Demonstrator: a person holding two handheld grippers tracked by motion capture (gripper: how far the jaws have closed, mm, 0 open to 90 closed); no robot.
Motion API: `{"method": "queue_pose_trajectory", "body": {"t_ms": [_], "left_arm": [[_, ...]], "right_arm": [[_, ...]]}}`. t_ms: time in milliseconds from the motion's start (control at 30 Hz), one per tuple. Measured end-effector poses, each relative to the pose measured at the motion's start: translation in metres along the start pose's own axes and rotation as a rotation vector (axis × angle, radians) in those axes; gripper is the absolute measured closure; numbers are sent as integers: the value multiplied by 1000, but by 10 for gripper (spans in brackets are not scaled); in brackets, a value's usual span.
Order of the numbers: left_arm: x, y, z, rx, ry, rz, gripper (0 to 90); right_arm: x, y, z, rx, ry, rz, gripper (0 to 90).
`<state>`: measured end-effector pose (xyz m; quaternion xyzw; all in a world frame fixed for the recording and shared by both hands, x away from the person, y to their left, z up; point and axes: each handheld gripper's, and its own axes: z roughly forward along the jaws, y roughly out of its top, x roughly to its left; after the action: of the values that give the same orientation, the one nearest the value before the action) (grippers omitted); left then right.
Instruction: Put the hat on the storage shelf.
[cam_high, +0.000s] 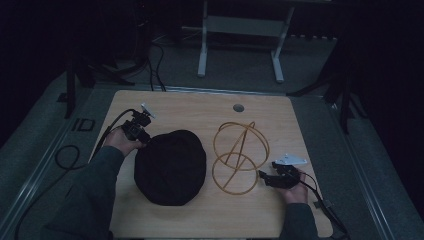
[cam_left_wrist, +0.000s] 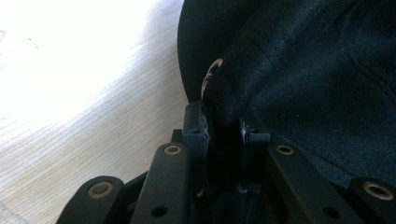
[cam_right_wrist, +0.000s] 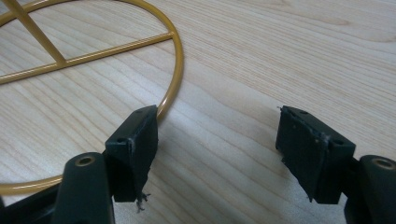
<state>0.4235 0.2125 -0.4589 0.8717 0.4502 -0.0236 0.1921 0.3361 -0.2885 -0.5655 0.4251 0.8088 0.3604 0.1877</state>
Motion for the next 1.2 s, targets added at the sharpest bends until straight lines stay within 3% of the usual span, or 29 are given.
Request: {"method": "queue_pose_trajectory", "body": {"t_ms": [400, 633, 933, 1200], "left_arm": [[-8, 13, -23, -4, -46, 17, 769], [-3, 16, -38, -23, -66, -6, 769], [-4, 20, -56, -27, -90, -7, 768], [-6, 27, -70, -31, -65, -12, 768]], "right_arm": [[-1, 1, 1, 0, 1, 0, 296], [-1, 2, 2, 0, 3, 1, 296], [-1, 2, 2, 2, 1, 1, 296], [-1, 2, 2, 1, 3, 2, 296]]}}
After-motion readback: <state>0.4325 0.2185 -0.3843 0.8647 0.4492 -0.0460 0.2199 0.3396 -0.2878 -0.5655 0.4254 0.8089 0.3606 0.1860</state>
